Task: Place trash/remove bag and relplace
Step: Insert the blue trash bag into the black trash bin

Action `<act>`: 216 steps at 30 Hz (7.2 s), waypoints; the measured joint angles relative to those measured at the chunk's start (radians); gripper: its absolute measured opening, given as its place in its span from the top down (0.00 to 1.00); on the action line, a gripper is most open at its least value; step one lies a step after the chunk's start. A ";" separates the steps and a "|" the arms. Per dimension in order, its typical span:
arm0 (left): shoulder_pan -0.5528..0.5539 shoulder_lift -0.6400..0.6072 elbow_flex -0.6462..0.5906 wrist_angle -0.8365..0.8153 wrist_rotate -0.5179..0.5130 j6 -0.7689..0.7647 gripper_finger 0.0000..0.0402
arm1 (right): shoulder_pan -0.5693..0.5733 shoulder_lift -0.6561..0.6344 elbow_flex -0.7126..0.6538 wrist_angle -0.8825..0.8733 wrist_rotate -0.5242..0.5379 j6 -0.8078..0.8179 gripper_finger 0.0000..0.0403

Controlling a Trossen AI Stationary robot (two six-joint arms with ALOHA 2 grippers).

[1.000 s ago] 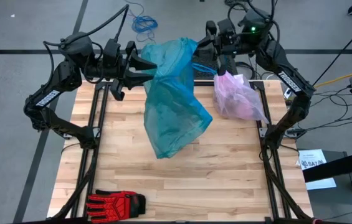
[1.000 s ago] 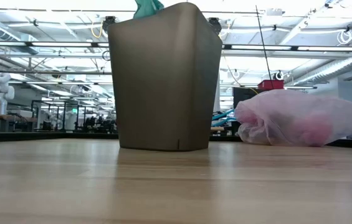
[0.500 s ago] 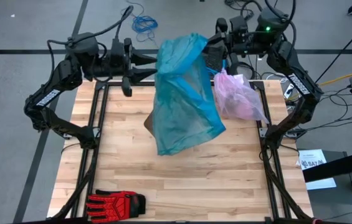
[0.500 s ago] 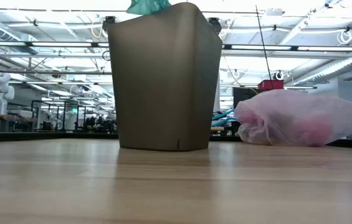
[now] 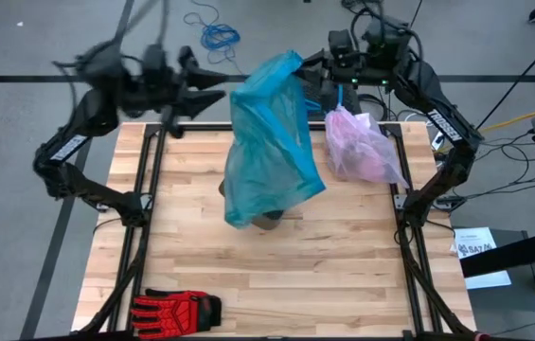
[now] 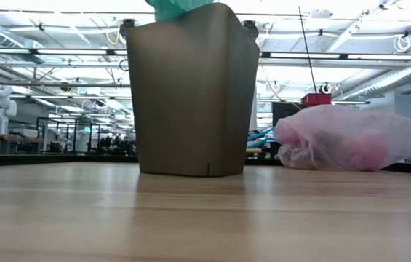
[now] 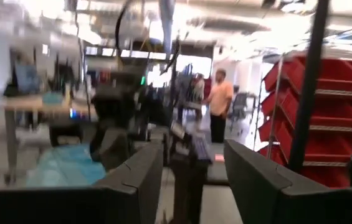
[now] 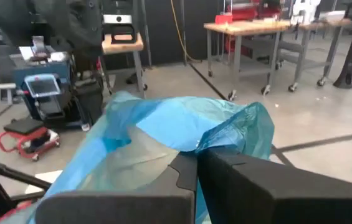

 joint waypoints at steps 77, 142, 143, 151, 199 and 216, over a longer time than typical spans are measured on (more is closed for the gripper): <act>-0.244 0.183 0.115 -0.914 -0.351 0.144 1.00 | 0.158 -0.116 0.045 0.243 -0.048 0.239 1.00; 0.305 0.448 0.190 -0.057 0.622 0.196 1.00 | 0.351 0.157 0.045 0.384 -0.501 0.637 1.00; 0.297 0.457 0.190 -0.075 0.639 0.199 1.00 | 0.351 0.157 0.045 0.384 -0.502 0.637 1.00; 0.206 0.477 0.178 -0.470 0.643 0.476 1.00 | 0.337 0.156 0.045 0.392 -0.513 0.636 1.00; 0.127 0.320 -0.097 -0.764 0.285 0.509 1.00 | 0.284 0.109 0.043 -0.167 -0.434 0.288 1.00; 0.063 0.442 -0.092 -0.374 0.590 0.330 1.00 | 0.316 0.118 0.043 -0.034 -0.476 0.348 1.00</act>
